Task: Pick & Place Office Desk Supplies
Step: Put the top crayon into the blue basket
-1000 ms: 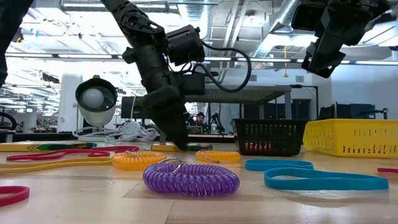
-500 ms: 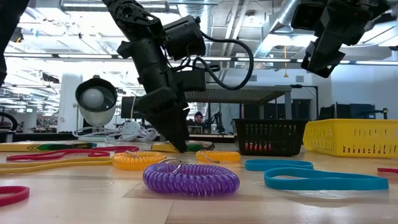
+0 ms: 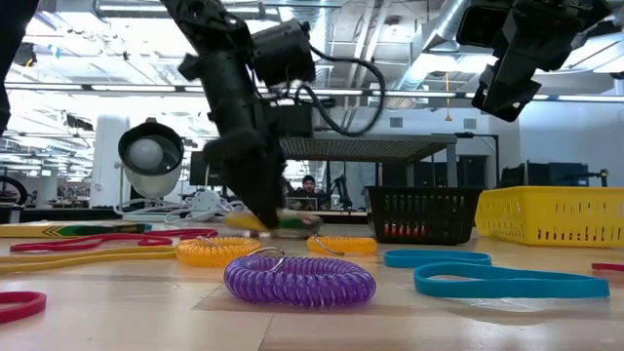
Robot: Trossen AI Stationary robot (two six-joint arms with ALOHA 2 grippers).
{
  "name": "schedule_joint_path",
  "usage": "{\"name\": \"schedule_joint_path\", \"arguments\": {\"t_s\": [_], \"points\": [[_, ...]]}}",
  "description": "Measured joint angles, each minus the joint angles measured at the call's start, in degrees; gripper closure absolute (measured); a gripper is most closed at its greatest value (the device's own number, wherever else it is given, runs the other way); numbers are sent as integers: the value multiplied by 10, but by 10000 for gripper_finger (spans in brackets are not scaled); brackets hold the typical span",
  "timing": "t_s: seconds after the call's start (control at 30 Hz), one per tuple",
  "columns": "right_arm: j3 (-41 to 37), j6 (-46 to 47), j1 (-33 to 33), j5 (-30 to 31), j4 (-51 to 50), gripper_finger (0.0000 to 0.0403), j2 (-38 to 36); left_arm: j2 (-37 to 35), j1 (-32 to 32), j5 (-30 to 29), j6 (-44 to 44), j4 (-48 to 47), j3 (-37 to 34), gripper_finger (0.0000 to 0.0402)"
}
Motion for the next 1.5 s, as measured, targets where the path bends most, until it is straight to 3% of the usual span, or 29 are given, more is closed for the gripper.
{"name": "schedule_joint_path", "arguments": {"t_s": [0.27,0.6,0.77,0.93,1.17,1.5], "points": [[0,-5,0,0,0,272,0,-96,0,3,-51,-27,0,138],[0,-2,-5,9,12,272,0,-209,-31,118,-187,-208,1,155],[0,6,-22,13,38,272,0,-263,-91,166,-283,-263,1,175],[0,15,-38,13,68,272,0,-297,-176,153,-379,-285,1,176],[0,57,-45,13,111,272,0,-302,-296,135,-499,-302,-3,177],[0,86,-2,45,168,272,0,-301,-445,132,-718,-305,-63,177]]}}
